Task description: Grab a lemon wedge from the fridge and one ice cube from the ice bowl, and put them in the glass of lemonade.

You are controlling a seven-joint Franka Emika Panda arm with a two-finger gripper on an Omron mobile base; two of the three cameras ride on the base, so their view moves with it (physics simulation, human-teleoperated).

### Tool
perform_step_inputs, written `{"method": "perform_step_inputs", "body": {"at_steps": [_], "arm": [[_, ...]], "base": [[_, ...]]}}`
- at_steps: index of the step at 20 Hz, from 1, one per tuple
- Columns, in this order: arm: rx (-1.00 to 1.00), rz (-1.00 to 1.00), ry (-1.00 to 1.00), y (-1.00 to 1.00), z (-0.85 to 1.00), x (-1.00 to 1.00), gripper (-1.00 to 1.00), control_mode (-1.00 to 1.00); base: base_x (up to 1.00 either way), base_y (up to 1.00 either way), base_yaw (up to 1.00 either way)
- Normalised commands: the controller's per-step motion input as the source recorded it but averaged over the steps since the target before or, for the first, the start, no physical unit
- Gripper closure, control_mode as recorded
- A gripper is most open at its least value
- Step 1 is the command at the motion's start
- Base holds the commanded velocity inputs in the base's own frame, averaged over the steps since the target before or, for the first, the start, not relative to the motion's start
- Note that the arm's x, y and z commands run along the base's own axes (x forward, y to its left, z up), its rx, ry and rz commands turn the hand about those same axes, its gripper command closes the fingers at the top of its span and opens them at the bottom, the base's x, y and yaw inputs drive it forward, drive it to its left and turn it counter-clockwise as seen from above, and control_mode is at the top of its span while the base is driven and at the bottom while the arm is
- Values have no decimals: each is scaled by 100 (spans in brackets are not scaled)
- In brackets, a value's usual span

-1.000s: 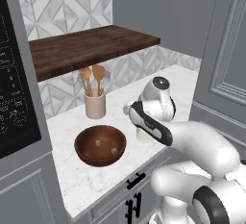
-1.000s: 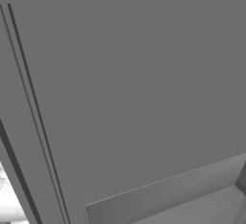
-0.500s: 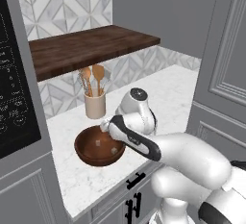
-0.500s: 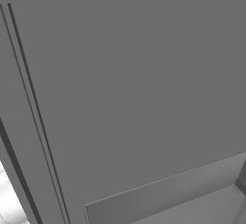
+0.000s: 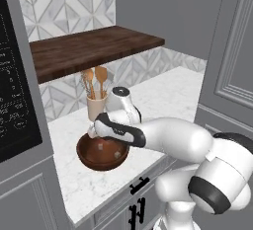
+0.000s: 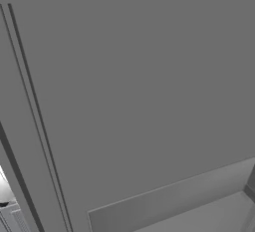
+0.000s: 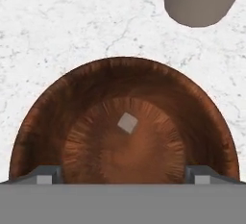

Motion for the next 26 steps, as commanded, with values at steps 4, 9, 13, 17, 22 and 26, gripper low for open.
{"method": "perform_step_inputs", "body": {"at_steps": [4, 9, 13, 17, 22, 26], "arm": [[-32, -7, 0, 9, -57, 0, -100, -100], [-2, -1, 6, 0, -16, 4, -100, -100], [0, -2, 4, 2, -53, 25, -100, -100], [-1, -3, 0, 12, -47, 19, -100, -100], [0, -3, -1, 15, -22, 19, -100, -100], [0, -3, -5, 7, -14, 28, -100, -100]], "base": [[0, 0, 0], [0, 0, 0], [0, 0, 0], [0, 0, 0], [0, 0, 0], [0, 0, 0]]}}
